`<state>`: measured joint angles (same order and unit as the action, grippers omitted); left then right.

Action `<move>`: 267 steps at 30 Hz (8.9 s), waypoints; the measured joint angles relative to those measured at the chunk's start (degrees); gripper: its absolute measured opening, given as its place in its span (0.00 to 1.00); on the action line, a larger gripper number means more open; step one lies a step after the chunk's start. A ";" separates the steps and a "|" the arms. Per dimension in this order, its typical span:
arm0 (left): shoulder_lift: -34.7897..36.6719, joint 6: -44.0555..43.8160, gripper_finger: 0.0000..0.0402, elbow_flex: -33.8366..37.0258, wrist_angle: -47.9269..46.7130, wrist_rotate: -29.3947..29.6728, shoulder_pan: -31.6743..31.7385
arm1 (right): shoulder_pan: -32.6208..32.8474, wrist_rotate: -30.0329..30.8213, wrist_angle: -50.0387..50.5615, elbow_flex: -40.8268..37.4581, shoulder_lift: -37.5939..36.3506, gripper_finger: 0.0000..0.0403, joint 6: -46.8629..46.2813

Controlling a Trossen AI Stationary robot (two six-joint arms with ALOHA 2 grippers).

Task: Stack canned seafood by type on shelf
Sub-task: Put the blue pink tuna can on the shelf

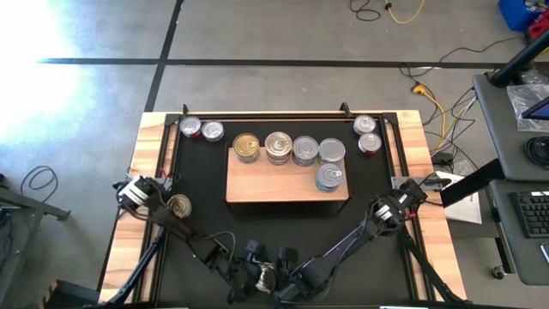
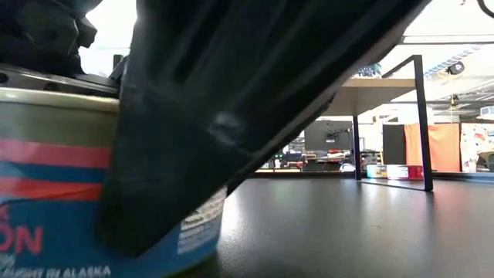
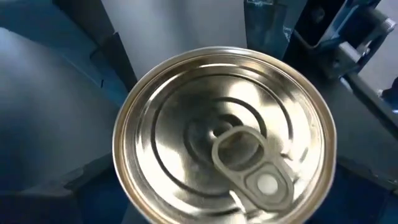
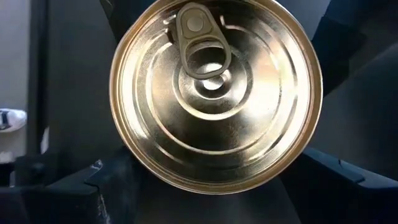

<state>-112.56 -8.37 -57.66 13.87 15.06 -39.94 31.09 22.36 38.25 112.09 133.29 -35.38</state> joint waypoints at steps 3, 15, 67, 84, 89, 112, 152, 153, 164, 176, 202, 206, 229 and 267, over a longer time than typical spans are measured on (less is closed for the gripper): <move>-2.02 -0.81 0.98 -1.40 1.36 -0.74 -0.06 | 0.11 -1.24 -0.41 0.00 0.00 0.79 0.00; 0.95 -9.99 0.92 -2.41 -2.79 3.98 -1.62 | 0.22 -4.97 4.52 3.72 -0.28 0.85 1.73; 34.15 -27.07 0.92 -9.10 -31.93 21.86 25.62 | -16.74 -6.79 0.19 -32.90 -65.82 0.58 25.18; 29.96 -18.58 0.92 -7.37 -29.34 19.87 32.80 | -17.09 1.70 3.80 -30.99 -63.25 0.56 15.82; 25.72 -17.14 0.92 -7.37 -25.93 16.18 32.29 | -17.40 1.72 3.49 -28.62 -63.14 0.56 15.16; 22.50 -21.32 0.92 -7.37 -32.40 12.72 29.86 | -16.51 1.74 2.61 -25.46 -51.09 0.56 19.29; 22.61 -22.39 0.92 -7.42 -34.75 12.55 29.53 | -20.99 2.28 -24.56 -30.37 -46.18 0.03 21.22; 22.61 -22.41 0.92 -7.42 -34.82 12.55 29.50 | -21.08 0.67 -27.16 -31.54 -46.18 0.03 21.72; 22.70 -22.50 0.92 -7.39 -35.52 12.36 29.11 | -21.40 -1.00 -47.10 -42.68 -47.50 0.03 22.56; 22.63 -21.98 0.92 -7.41 -35.45 11.97 29.16 | -23.29 -1.69 -49.43 -46.71 -47.91 0.03 20.09; 21.54 -22.43 0.92 -7.33 -32.52 14.02 29.33 | -25.16 0.21 -23.96 -37.16 -42.22 0.03 29.96; 21.41 -22.49 0.92 -7.35 -32.44 14.40 29.33 | -25.06 0.17 -23.12 -36.74 -42.35 0.03 29.41; 21.01 -19.54 0.92 -7.32 -29.61 14.15 29.65 | -25.49 -0.40 -17.64 -34.82 -45.42 0.03 28.70; 19.22 -13.15 0.99 -14.81 -38.61 13.31 30.03 | -25.62 -4.19 -12.64 -37.71 -43.76 0.03 27.02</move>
<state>-93.34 -21.52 -72.47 -24.74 28.37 -9.91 5.48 18.16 25.60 74.38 89.54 -8.36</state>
